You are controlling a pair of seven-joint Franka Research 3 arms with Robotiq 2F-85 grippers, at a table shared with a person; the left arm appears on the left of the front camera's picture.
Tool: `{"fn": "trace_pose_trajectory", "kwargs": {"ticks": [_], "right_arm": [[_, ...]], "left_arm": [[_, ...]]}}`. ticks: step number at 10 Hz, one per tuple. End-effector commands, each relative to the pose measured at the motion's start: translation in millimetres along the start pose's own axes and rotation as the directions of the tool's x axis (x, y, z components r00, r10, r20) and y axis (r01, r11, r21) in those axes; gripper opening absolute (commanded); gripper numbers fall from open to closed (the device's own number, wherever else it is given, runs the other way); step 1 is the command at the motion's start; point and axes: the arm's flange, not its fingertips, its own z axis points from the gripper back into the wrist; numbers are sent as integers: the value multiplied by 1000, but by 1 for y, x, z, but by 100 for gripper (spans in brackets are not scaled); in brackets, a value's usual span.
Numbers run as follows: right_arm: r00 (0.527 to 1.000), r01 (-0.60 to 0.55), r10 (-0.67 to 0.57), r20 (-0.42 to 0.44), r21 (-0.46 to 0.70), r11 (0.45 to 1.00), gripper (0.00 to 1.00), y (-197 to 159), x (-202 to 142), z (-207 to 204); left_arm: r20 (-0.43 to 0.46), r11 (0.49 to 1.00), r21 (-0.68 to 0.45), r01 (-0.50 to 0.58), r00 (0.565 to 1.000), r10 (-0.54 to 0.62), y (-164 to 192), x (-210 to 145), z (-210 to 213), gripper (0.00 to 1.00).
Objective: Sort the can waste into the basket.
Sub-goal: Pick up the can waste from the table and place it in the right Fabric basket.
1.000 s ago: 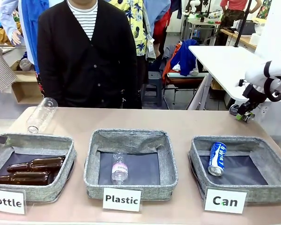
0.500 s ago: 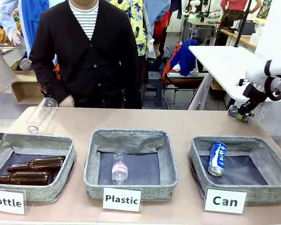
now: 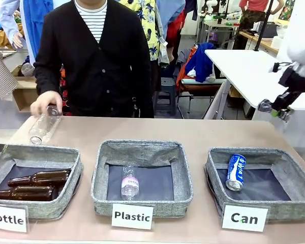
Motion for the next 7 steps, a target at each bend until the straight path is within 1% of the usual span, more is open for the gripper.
{"fn": "trace_pose_trajectory", "kwargs": {"ticks": [1, 2, 3, 4, 5, 6, 7], "right_arm": [[994, -107, 109, -8, 135, 985, 5, 76, -53, 25], [970, -233, 241, -21, 180, 956, 5, 103, -72, 25], [924, -365, 382, -31, 232, 902, 5, 128, -87, 19], [873, -454, 485, -49, 278, 846, 5, 142, -98, 13], [833, -514, 550, -56, 289, 808, 5, 148, -108, 9], [799, -559, 600, -37, 325, 763, 5, 149, -113, 9], [796, -567, 605, -23, 323, 758, 5, 147, -114, 8]], "left_arm": [[12, 1000, -14, 9, 1000, -9, -2, 1, 0, 100], [12, 1000, -14, 9, 1000, -9, -2, 1, 0, 100], [12, 1000, -14, 9, 1000, -9, -2, 1, 0, 100], [12, 1000, -14, 9, 1000, -9, -2, 1, 0, 100], [12, 1000, -14, 9, 1000, -9, -2, 1, 0, 100], [12, 1000, -14, 9, 1000, -9, -2, 1, 0, 100], [12, 1000, -14, 9, 1000, -9, -2, 1, 0, 100]]}}
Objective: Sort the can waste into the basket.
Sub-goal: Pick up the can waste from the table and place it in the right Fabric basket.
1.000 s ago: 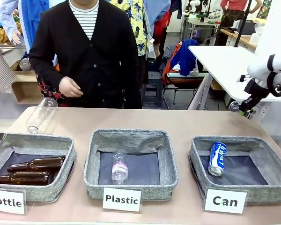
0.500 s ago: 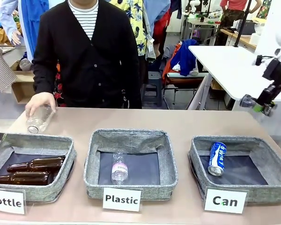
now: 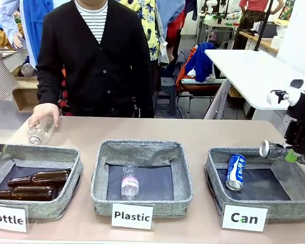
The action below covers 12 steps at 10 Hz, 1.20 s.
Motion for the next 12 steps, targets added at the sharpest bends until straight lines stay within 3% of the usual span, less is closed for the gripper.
{"fn": "trace_pose_trajectory", "kwargs": {"ticks": [1, 2, 3, 4, 6, 9, 10, 11, 12], "right_arm": [[999, -45, 45, 2, 3, 999, 5, -7, -10, 9], [998, -57, 57, 2, -6, 998, 73, -7, -12, 10], [998, -69, 69, -12, -17, 997, 94, -6, -12, 9], [997, -74, 74, -14, -14, 997, 100, -7, -12, 10], [998, -66, 66, 9, -9, 998, 100, -8, -10, 8], [989, -26, 17, 149, 55, 998, 100, -12, -10, 15], [974, -5, -29, 224, 150, 989, 100, -13, -8, 19], [920, 78, -197, 338, 336, 939, 100, -14, -4, 25], [821, 158, -407, 401, 526, 835, 100, -20, 2, 31]], "left_arm": [[13, 1000, -14, 9, 1000, -9, -2, 1, 0, 100], [13, 1000, -14, 9, 1000, -9, -2, 1, 0, 100], [13, 1000, -14, 9, 1000, -9, -2, 1, 0, 100], [13, 1000, -14, 9, 1000, -9, -2, 1, 0, 100], [13, 1000, -14, 9, 1000, -9, -2, 1, 0, 100], [13, 1000, -14, 9, 1000, -9, -2, 1, 0, 100], [13, 1000, -14, 9, 1000, -9, -2, 1, 0, 100], [0, 1000, 0, 0, 1000, 0, 0, 0, 0, 100], [46, 998, -53, -32, 998, 34, -3, 2, 4, 100]]}}
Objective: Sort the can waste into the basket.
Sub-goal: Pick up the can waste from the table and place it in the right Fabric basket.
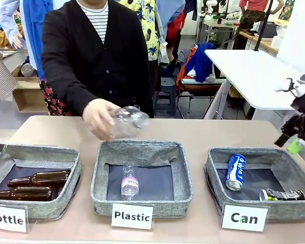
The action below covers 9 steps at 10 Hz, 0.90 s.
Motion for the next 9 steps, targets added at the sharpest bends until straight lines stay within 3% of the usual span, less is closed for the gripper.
{"fn": "trace_pose_trajectory", "kwargs": {"ticks": [1, 2, 3, 4, 5, 7, 8, 9], "right_arm": [[862, 309, -426, 275, 381, 871, 100, -11, 19, 24], [796, 346, -546, 261, 545, 764, 100, -20, 21, 34], [646, 391, -699, 307, 653, 649, 100, -34, 19, 46], [502, 378, -778, 376, 714, 589, 100, -46, 12, 57], [362, 357, -810, 460, 734, 577, 100, -54, 1, 65], [315, 375, -803, 506, 710, 595, 100, -58, -18, 62], [694, 425, -660, 288, 576, 698, 100, -63, -16, 65], [694, 425, -660, 288, 576, 698, 100, -63, -16, 65]], "left_arm": [[78, 996, -79, -38, 996, 44, -3, 4, 5, 100], [62, 998, -52, -38, 997, 41, -1, 4, 4, 100], [63, 999, -21, -33, 997, 34, 1, 4, 2, 100], [39, 999, -37, -21, 999, 23, 1, 0, 2, 100], [39, 999, -37, -21, 999, 23, 1, 0, 2, 100], [39, 999, -37, -21, 999, 23, 1, 0, 2, 100], [39, 999, -37, -21, 999, 23, 1, 0, 2, 100], [39, 999, -37, -21, 999, 23, 1, 0, 2, 100]]}}
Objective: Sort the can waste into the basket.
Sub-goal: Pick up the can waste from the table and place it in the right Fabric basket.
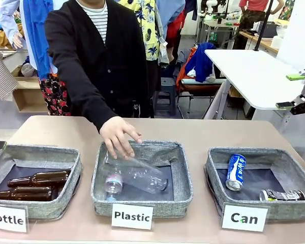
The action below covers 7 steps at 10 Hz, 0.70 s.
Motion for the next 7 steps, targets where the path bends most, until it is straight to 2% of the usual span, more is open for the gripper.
{"fn": "trace_pose_trajectory", "kwargs": {"ticks": [1, 7], "right_arm": [[993, -61, 57, -107, -39, 997, 100, 6, 0, -10], [993, -61, 57, -107, -39, 997, 100, 6, 0, -10]], "left_arm": [[-5, 1000, -2, 5, 1000, -5, -2, 0, 0, 100], [-5, 1000, -2, 5, 1000, -5, -2, 0, 0, 100]]}}
